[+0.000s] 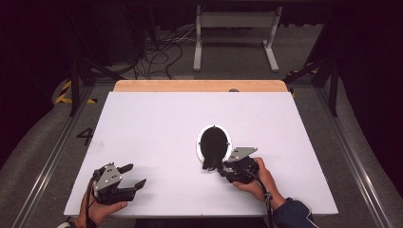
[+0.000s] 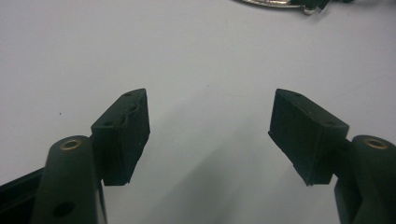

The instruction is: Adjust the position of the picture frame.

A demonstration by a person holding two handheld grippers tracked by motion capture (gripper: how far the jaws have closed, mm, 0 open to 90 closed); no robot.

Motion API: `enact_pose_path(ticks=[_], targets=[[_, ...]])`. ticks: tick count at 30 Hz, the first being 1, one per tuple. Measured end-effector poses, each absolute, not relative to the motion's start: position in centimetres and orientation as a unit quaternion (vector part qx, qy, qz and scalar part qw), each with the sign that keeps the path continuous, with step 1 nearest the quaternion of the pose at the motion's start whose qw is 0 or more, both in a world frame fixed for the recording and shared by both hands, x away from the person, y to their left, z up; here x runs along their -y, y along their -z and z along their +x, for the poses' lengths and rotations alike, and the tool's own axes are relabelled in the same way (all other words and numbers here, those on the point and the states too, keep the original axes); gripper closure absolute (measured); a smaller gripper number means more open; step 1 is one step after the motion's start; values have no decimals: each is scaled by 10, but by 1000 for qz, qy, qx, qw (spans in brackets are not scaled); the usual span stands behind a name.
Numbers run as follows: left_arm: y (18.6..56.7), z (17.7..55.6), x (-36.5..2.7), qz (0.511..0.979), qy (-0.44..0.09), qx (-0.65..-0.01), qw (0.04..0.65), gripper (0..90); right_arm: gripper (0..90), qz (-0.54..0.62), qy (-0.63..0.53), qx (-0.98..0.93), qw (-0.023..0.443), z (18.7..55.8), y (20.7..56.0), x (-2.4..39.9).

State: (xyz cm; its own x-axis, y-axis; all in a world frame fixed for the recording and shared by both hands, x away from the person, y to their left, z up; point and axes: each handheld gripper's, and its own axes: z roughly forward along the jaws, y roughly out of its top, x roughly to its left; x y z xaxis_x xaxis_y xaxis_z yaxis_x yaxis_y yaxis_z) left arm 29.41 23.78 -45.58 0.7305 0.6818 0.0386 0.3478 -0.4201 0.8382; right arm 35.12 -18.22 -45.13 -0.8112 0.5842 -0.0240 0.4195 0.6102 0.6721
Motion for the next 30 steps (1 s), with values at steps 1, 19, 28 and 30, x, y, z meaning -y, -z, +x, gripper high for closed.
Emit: enact_pose_path(ticks=[1,19,28,30], targets=[[456,295,-238,821,-190,-314,437,289,627,286,-342,-887,118,352,451,184],[457,297,-238,823,-188,-319,431,268,623,290,-320,-894,120,350,448,183],[457,297,-237,824,-188,-316,430,265,701,303,-319,-890,119,352,447,181],[456,297,-238,825,-188,-316,430,264,702,308,-325,-887,114,351,446,182]])
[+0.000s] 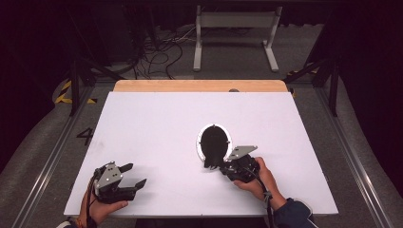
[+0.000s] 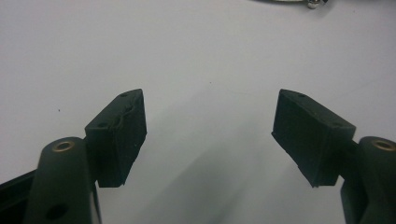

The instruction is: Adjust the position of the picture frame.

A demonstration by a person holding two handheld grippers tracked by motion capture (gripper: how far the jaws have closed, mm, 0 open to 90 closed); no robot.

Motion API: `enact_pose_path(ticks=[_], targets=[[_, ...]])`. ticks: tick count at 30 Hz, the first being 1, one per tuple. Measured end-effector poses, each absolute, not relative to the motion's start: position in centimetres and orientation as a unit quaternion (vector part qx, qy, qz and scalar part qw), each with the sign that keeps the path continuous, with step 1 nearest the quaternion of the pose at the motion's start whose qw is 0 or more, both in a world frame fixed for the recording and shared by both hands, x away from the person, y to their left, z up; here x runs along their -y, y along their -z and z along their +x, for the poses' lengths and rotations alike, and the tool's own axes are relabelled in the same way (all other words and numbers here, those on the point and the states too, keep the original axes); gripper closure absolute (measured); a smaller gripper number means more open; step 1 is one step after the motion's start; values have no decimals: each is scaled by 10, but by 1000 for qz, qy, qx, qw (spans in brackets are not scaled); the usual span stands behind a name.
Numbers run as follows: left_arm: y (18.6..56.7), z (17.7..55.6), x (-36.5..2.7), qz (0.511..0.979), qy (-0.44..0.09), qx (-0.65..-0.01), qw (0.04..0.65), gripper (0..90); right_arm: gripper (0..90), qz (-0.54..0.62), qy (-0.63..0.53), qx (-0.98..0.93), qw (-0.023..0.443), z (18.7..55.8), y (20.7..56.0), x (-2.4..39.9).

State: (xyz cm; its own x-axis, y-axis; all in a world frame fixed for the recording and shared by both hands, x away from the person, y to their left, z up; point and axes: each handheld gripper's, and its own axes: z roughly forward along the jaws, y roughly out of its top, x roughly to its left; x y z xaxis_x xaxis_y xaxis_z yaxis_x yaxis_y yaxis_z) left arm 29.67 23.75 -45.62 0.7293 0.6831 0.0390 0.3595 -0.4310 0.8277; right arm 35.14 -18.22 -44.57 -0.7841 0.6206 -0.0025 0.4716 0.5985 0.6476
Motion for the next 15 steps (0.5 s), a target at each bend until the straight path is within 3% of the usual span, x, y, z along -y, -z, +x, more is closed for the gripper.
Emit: enact_pose_path(ticks=[3,10,15], targets=[[457,297,-237,827,-191,-318,423,263,699,315,-343,-879,102,353,444,185],[458,300,-237,828,-195,-326,413,250,547,332,-370,-865,60,359,452,187],[459,300,-236,830,-197,-327,406,244,508,355,-398,-845,26,364,453,191]])
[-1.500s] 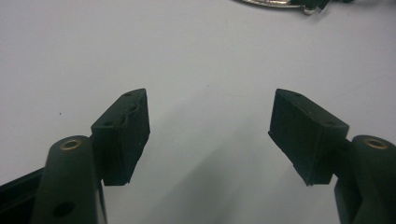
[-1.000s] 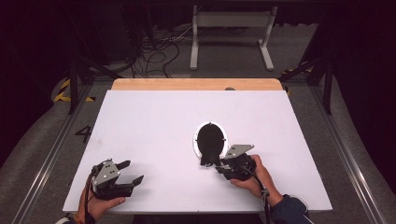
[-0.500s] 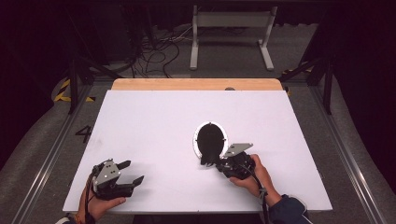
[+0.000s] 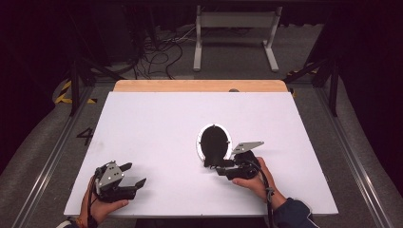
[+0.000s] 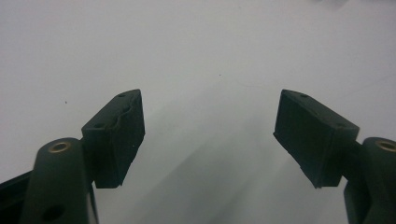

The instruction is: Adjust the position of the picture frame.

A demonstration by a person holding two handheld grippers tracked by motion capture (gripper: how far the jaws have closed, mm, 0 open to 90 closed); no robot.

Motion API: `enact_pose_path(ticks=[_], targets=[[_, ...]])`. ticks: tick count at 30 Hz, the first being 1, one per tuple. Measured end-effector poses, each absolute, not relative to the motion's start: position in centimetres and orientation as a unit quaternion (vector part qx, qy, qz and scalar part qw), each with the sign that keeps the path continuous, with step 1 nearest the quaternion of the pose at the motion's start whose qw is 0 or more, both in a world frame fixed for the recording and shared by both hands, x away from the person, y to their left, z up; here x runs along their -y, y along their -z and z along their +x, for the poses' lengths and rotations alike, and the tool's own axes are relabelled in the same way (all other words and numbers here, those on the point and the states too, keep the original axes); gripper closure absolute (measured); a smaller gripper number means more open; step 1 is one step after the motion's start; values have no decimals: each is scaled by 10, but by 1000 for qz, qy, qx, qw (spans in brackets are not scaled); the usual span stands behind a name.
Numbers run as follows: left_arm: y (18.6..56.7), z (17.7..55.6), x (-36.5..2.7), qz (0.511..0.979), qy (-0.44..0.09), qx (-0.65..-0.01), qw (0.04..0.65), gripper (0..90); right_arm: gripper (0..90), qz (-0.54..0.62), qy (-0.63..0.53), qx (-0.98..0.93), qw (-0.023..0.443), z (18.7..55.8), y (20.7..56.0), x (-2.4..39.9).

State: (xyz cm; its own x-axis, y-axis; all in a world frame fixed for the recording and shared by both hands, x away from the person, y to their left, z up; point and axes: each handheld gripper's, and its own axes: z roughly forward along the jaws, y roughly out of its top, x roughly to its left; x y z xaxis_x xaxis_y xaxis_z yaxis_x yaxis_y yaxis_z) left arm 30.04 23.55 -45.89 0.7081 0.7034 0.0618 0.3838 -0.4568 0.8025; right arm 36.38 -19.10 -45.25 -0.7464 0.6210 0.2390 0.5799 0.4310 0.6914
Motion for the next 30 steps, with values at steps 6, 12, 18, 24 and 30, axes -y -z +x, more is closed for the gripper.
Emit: enact_pose_path(ticks=[6,12,18,24,30], targets=[[459,302,-237,829,-203,-338,397,226,461,403,-441,-801,-39,377,453,198],[461,302,-236,831,-200,-342,390,222,453,435,-460,-772,-58,383,456,202],[463,304,-234,835,-198,-339,386,220,540,453,-475,-749,-90,388,458,204],[463,304,-234,835,-196,-342,383,214,533,490,-495,-703,-141,396,463,207],[464,305,-234,834,-193,-344,385,207,537,514,-505,-678,-144,401,467,204]])
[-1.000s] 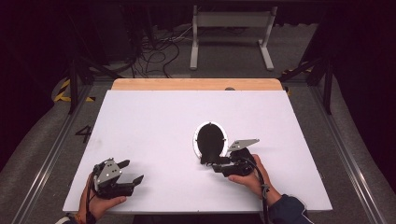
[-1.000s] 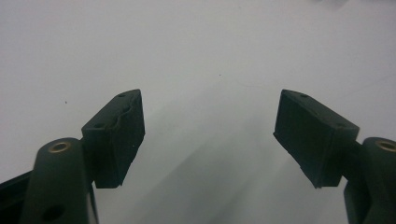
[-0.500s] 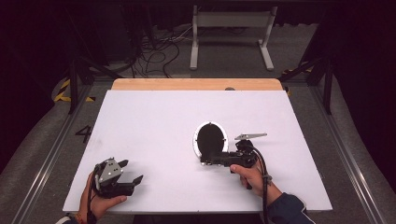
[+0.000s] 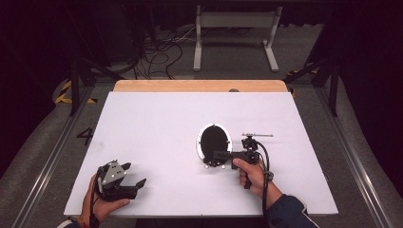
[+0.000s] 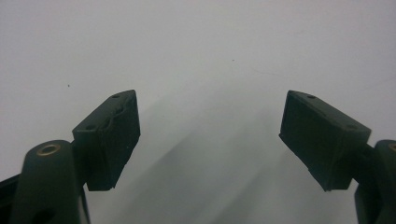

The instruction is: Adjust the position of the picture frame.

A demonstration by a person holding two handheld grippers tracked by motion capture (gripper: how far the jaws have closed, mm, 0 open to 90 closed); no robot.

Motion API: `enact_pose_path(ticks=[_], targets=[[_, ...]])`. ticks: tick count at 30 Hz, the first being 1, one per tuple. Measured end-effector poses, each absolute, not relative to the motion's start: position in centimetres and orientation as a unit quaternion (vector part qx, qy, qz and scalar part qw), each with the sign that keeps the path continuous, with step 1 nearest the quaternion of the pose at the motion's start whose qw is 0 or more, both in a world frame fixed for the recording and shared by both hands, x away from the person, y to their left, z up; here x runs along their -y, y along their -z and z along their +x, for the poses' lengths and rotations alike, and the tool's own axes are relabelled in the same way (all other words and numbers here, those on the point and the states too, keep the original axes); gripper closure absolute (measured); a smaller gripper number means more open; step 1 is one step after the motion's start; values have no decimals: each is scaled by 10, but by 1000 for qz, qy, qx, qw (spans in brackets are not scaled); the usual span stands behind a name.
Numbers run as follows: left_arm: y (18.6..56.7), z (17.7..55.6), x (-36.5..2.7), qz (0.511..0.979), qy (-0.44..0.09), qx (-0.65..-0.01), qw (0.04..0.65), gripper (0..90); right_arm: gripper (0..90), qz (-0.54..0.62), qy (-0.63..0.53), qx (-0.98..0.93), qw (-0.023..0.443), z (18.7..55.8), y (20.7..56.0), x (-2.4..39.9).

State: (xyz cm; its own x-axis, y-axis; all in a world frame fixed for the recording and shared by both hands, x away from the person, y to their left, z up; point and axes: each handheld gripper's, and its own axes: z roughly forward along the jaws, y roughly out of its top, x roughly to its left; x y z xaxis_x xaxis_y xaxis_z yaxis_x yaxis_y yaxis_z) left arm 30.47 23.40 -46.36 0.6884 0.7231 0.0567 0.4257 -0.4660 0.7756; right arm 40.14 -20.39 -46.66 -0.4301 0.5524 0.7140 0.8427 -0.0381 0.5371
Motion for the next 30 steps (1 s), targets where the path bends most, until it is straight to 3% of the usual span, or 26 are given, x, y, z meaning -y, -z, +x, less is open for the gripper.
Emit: enact_pose_path(ticks=[10,23,30], targets=[[459,316,-218,840,-174,-322,401,223,570,-502,498,692,144,406,466,204],[445,387,-151,847,-88,-278,444,221,592,-473,477,731,119,405,460,206],[445,411,-122,845,-67,-280,451,203,597,-455,476,746,100,403,458,206]])
